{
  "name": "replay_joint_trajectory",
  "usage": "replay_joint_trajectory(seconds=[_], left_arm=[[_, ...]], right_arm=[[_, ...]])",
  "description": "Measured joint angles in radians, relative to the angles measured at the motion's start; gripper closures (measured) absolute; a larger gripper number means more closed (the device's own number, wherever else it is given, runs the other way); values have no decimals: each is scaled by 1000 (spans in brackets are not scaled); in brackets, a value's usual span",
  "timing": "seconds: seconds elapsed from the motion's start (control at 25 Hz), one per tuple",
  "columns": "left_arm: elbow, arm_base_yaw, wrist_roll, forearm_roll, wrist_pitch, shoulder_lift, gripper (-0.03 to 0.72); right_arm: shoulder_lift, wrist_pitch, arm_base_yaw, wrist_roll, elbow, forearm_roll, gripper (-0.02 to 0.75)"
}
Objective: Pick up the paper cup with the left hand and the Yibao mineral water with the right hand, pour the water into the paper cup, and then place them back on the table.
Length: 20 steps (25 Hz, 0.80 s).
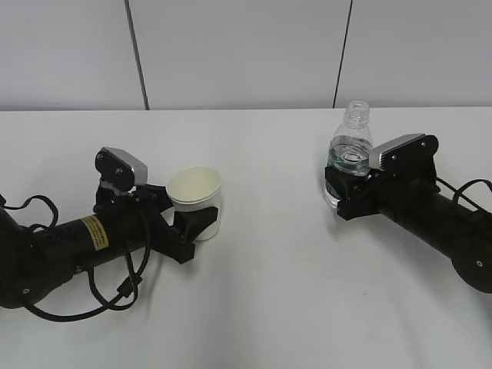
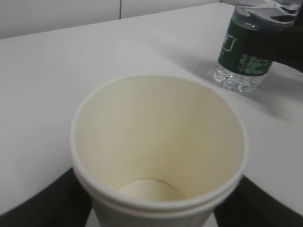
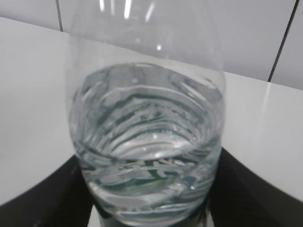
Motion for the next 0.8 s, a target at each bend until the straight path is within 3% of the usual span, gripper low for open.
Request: replay_joint_trajectory(seconds=[0.28,0.8], left_arm=[[-8,-4,-23,37,2,0,237],[-78,-70,-85,93,8,0,237]], right_arm=[[-24,42,0,-17,0,-19,257],[-118,115,0,-101,0,-84,258]])
